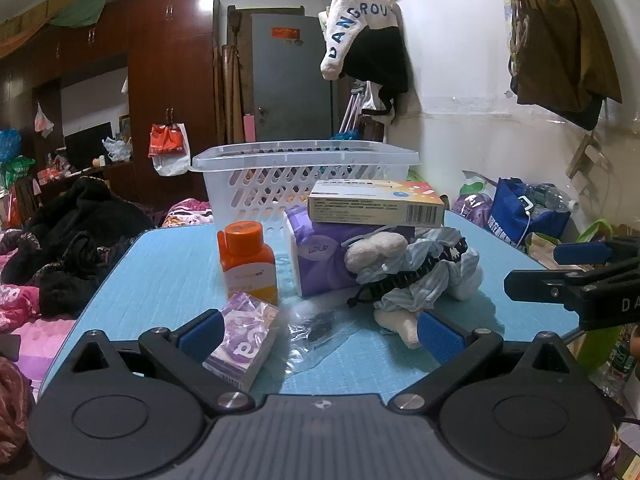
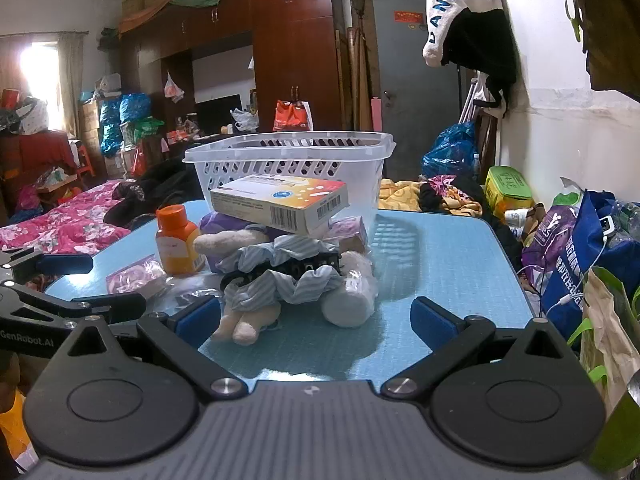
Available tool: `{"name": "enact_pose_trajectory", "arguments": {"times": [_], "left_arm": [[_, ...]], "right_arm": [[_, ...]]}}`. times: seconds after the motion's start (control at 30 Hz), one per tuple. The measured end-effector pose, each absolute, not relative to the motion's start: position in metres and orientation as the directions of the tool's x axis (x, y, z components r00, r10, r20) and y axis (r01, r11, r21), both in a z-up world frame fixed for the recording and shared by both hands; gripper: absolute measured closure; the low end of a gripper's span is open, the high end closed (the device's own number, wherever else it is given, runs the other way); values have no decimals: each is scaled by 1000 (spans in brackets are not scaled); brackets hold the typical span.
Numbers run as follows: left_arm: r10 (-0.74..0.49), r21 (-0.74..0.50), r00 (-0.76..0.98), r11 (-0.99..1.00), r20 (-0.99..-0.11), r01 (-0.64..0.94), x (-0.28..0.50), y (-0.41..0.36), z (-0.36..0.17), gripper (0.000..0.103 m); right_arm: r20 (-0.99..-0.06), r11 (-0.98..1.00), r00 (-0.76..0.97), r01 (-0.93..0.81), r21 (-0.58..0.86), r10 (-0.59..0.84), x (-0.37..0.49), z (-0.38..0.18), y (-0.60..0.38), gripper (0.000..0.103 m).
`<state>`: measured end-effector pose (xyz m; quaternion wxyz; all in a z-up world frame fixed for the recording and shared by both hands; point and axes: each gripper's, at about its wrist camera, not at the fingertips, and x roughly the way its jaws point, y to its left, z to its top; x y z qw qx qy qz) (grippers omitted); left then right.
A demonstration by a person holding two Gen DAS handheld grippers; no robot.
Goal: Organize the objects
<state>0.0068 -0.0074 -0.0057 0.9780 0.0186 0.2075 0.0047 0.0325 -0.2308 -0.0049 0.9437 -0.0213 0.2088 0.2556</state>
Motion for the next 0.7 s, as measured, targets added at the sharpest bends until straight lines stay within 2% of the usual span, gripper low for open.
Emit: {"name": "enact_pose_trajectory", "arguments": {"times": [0.7], "left_arm": [[12, 43, 912, 999, -409, 6, 8, -9, -7, 0]], "right_arm": [[-403, 873, 786, -482, 74, 469, 34, -5, -234, 0]]}}
